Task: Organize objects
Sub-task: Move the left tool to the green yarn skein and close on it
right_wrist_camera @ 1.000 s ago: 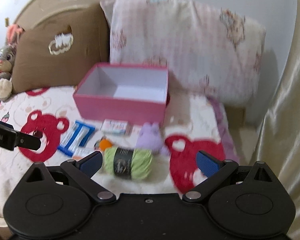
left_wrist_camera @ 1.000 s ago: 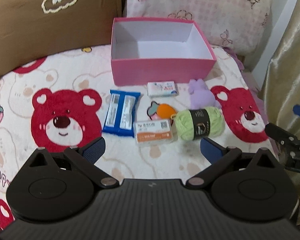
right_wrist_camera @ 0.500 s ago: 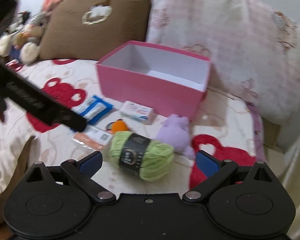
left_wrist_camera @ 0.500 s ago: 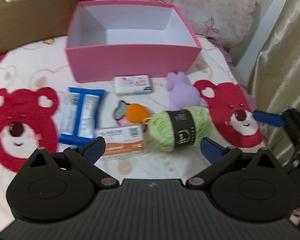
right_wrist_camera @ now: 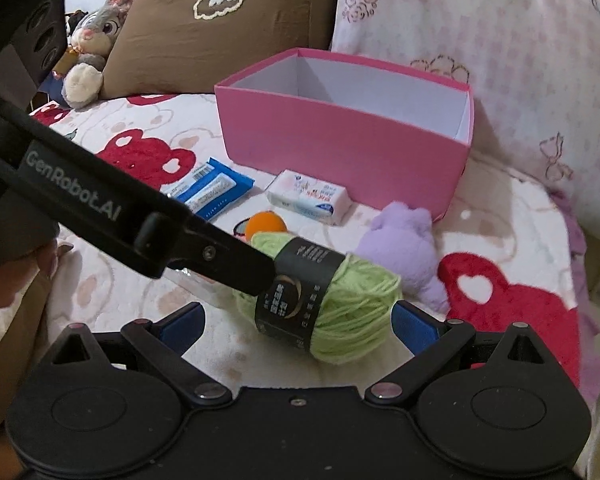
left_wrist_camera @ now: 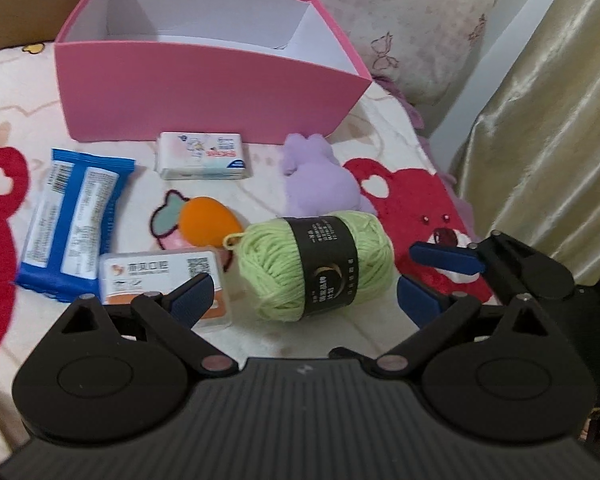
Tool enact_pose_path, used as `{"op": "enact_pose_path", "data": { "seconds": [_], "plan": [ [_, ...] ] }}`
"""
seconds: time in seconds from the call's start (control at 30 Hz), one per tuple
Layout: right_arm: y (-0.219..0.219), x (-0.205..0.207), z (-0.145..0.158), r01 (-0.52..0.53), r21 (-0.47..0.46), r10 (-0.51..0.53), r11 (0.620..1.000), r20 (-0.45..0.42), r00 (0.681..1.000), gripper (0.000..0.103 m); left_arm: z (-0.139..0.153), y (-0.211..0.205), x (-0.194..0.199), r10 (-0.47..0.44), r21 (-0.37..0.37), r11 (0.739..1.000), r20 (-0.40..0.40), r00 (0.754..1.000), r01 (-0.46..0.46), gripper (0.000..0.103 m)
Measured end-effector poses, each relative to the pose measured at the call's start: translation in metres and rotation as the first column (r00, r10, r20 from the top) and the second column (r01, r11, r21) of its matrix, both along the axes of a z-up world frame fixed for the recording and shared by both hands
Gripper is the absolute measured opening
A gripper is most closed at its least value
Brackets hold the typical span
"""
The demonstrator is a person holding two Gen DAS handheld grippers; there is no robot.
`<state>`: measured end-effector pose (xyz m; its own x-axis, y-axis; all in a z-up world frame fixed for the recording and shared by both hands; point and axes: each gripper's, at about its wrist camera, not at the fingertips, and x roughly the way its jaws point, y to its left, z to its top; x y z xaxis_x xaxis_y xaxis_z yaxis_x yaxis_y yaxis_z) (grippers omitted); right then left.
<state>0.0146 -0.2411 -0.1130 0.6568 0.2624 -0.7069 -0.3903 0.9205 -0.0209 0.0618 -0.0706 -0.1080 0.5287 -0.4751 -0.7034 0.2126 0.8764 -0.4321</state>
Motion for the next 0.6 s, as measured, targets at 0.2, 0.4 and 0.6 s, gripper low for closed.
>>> {"op": "enact_pose_path", "data": {
  "seconds": [0.2,0.4,0.6],
  "plan": [
    [-0.001,0.006,-0.012,0.019,0.004,-0.019,1.0,-0.01,1.0,0.101,-0.013,-0.004,0.0,-0.004,-0.033,0.999,0.04,0.999,0.006,0.099],
    [-0.007,0.015,-0.023,0.056,0.051,-0.055,0.997,-0.017,0.998,0.101,-0.024,-0.005,0.008,-0.008,-0.061,0.998,0.042,0.999,0.011,0.085],
    [-0.013,0.023,-0.033,0.079,0.063,-0.078,0.995,-0.016,0.997,0.098,-0.034,-0.008,0.012,-0.009,-0.052,0.999,0.048,0.999,0.011,0.063]
  ]
}}
